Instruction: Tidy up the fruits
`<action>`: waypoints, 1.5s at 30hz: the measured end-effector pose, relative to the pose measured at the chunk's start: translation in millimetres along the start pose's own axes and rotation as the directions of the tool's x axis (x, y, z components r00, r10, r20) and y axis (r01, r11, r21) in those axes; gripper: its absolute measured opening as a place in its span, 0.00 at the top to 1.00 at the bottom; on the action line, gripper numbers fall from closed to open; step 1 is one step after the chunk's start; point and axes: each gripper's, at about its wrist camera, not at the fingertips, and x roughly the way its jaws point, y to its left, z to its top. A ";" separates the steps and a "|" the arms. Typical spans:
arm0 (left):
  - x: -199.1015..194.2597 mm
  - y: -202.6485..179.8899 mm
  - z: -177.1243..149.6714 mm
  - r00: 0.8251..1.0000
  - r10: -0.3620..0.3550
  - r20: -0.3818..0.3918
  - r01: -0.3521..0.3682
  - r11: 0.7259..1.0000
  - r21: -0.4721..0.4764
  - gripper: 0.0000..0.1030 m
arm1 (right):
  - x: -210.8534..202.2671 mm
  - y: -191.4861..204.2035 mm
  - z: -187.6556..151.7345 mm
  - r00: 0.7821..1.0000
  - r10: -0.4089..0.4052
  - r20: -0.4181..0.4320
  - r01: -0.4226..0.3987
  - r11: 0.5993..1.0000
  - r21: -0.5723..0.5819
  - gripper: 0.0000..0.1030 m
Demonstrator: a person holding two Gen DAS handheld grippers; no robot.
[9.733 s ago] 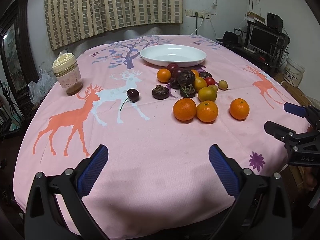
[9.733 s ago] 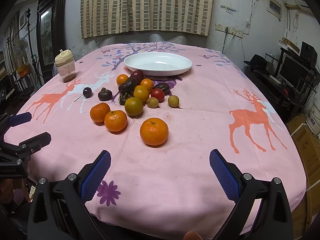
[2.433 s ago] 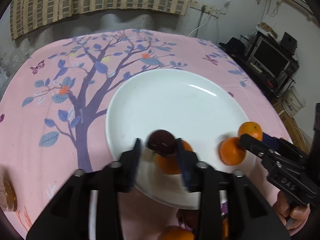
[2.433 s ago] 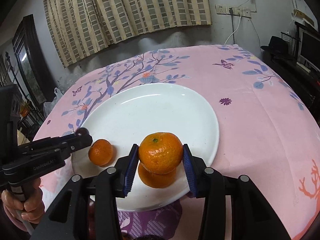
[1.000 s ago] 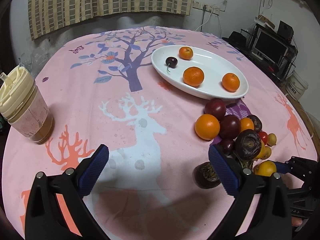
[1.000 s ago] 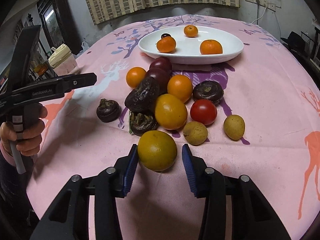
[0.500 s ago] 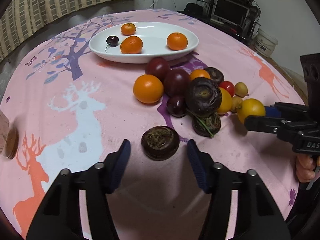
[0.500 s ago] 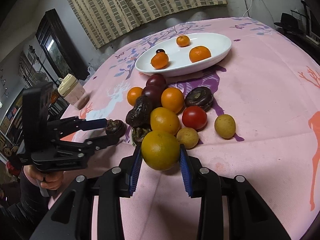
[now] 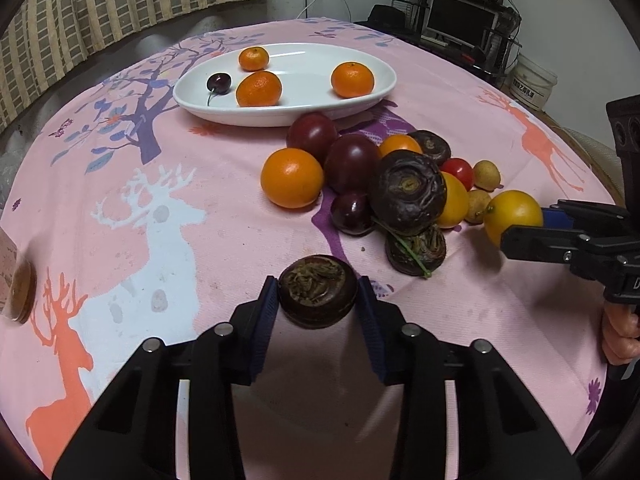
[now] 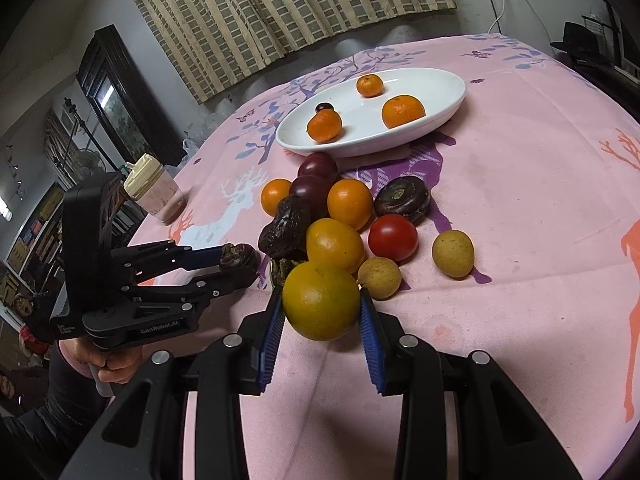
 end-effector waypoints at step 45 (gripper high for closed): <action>0.1 66.0 116.1 0.952 0.231 0.199 -0.141 0.912 -0.386 0.05 | 26.6 -29.6 127.0 0.952 -0.226 0.206 0.252 0.961 -0.112 0.42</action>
